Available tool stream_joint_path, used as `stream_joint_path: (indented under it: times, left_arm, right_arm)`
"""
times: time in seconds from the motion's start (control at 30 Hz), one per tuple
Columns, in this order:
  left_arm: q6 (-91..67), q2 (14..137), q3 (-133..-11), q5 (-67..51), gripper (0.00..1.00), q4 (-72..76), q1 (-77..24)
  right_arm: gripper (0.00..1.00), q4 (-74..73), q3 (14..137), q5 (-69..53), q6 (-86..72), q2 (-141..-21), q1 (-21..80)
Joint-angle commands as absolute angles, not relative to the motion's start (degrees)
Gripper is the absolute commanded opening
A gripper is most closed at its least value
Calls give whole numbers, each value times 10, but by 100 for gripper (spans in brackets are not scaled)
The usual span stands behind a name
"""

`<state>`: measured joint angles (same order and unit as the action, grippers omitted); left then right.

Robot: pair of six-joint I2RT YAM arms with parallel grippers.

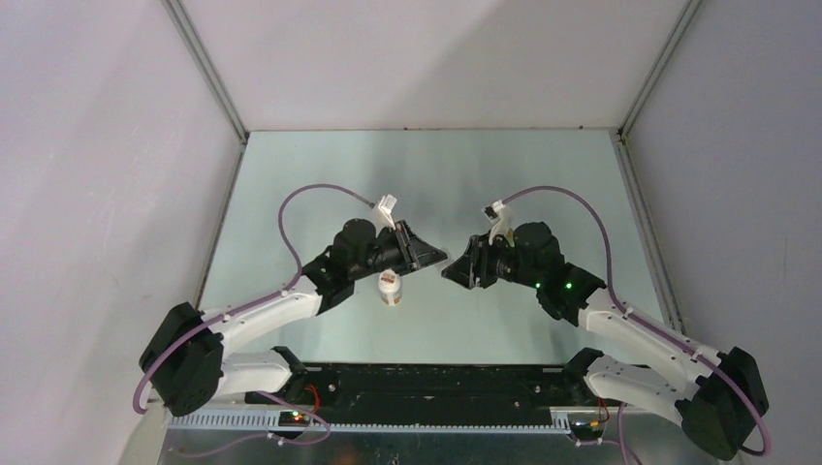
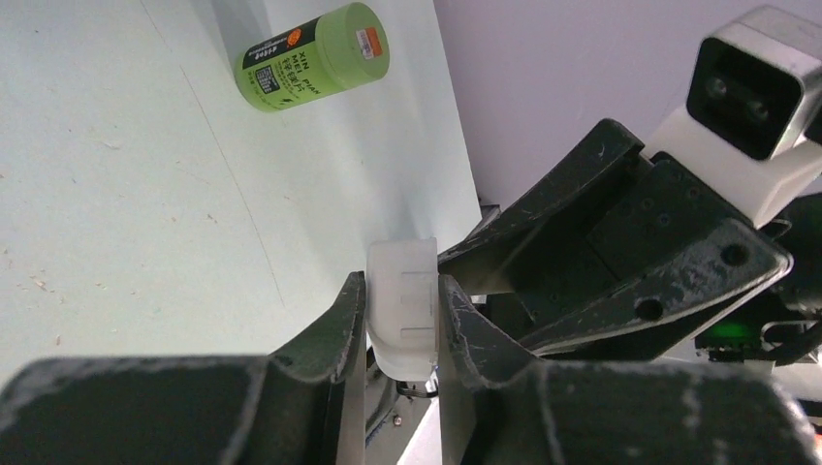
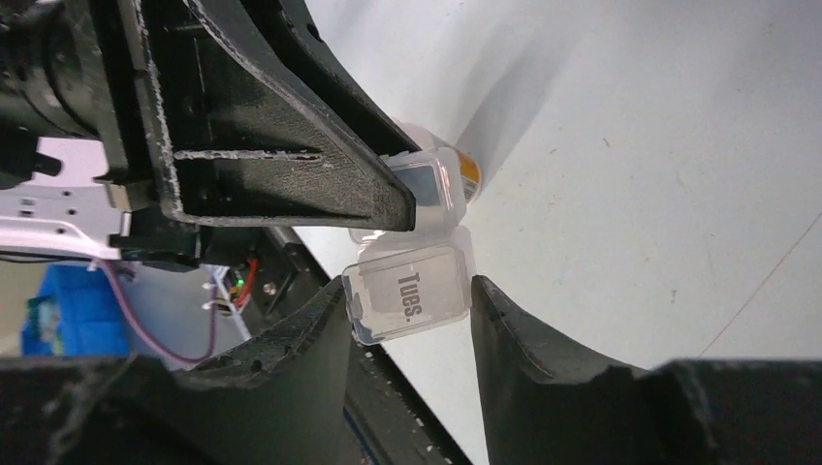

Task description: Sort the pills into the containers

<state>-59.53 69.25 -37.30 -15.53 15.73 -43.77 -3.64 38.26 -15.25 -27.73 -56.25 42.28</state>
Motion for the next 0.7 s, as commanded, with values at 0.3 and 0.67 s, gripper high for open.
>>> stream_joint_path:
  times: [0.3,0.67]
  left_arm:
    - [-545,672,-405,-178,0,149,-443]
    - [-542,667,-411,-177,0,146,-443]
  right_arm:
    - [44,-115,401,-88,-324,-519,353]
    - [42,-94,401,-142,-300,-511,354]
